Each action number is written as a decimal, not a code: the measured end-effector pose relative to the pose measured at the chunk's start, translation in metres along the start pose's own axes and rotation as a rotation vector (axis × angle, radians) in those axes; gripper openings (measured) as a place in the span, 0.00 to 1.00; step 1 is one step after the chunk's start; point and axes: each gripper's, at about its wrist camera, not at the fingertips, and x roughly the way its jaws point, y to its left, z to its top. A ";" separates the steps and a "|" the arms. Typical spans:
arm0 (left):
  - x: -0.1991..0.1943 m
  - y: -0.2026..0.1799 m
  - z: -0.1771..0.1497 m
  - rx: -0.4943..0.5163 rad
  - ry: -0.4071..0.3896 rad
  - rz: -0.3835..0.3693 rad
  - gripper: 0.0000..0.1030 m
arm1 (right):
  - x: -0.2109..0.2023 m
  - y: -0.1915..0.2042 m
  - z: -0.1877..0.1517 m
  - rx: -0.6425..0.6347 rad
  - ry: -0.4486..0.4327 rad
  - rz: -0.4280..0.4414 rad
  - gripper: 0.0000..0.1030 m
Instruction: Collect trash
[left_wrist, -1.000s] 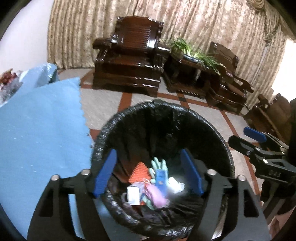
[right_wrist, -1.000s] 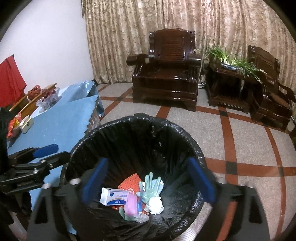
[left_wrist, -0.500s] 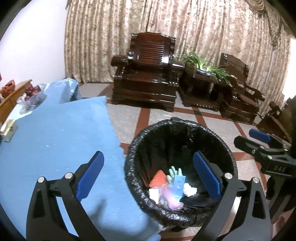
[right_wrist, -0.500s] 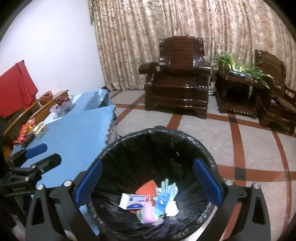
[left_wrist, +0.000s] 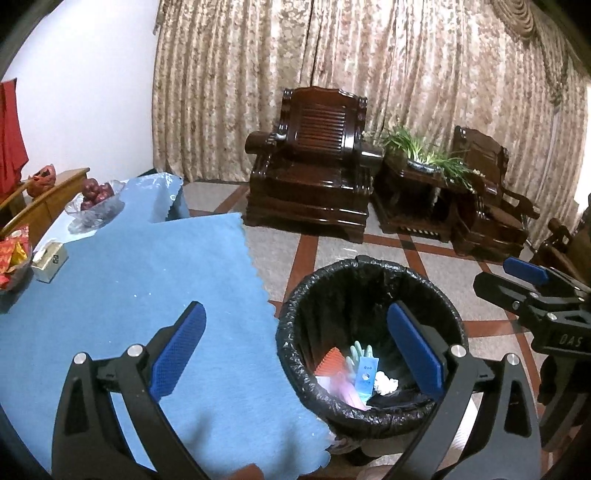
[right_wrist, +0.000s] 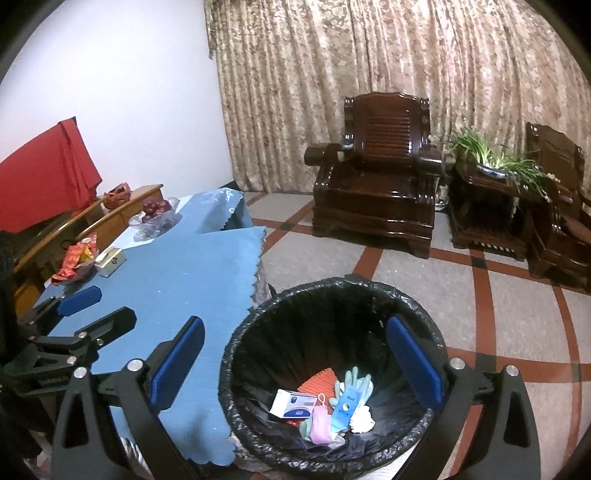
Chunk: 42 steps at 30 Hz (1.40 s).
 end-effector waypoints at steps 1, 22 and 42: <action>-0.004 0.000 0.001 -0.001 -0.005 0.001 0.93 | -0.002 0.003 0.001 -0.003 -0.001 0.002 0.94; -0.030 0.000 -0.003 -0.021 -0.045 0.020 0.93 | -0.009 0.026 0.003 -0.051 0.003 0.021 0.94; -0.030 0.003 -0.003 -0.020 -0.045 0.021 0.93 | -0.006 0.030 0.002 -0.056 0.008 0.024 0.94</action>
